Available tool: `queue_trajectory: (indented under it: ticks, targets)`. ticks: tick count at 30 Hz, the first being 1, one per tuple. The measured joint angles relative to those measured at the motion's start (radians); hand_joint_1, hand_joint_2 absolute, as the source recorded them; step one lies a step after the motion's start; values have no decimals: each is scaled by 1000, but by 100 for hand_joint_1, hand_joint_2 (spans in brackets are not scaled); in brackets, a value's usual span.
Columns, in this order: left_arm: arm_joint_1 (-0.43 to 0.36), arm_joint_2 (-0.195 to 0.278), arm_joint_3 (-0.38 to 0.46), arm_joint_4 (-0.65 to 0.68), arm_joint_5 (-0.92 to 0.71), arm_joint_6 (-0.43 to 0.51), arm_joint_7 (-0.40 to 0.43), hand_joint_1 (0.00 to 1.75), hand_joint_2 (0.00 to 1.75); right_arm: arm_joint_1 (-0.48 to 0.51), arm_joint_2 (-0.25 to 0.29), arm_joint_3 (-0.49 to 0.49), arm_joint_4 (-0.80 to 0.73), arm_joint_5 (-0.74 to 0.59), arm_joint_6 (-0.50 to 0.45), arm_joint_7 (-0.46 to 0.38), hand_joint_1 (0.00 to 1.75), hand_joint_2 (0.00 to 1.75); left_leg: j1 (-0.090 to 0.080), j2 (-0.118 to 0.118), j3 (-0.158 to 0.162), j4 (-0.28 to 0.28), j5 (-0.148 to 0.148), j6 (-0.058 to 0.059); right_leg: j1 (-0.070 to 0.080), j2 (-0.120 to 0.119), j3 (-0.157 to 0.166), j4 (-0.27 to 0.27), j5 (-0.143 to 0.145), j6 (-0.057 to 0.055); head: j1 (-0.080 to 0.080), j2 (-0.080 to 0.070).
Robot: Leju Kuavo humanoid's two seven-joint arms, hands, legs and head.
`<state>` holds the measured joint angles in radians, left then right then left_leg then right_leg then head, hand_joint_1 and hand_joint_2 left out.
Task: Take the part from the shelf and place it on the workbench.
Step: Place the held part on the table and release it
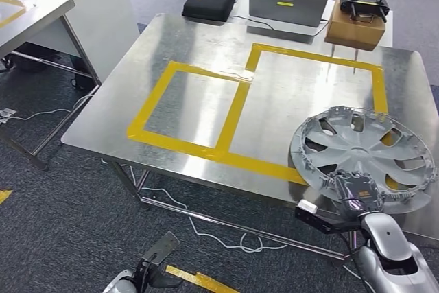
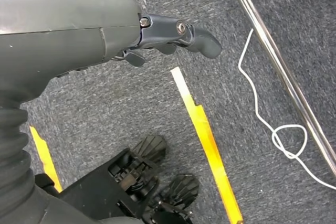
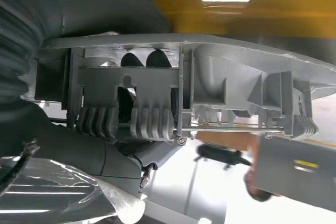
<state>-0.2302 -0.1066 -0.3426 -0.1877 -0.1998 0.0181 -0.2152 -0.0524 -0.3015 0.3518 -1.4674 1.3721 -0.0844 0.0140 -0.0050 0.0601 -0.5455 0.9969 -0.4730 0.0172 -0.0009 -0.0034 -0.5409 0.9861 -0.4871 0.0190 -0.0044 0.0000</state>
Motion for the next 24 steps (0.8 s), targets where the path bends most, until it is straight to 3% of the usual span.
queue_trajectory:
  ticks: [8,20,24]
  targets:
    - [-1,1,-3,0,-25,27,7,0,175,46,-19,55,-13,6,-177,-39,175,175,-1,-2,-5,0,1,1,-1,-4,-3,0,0,0,0,0]
    - [-2,4,-2,0,-38,53,17,0,175,117,-32,58,-57,-7,-266,-33,175,175,-1,-5,-12,1,1,1,-1,-8,-9,0,0,0,0,0]
    - [-2,10,4,0,-27,59,18,0,175,120,-31,40,-54,-16,-281,-40,0,175,-2,-5,-14,1,1,1,-1,-8,-11,0,0,0,0,0]
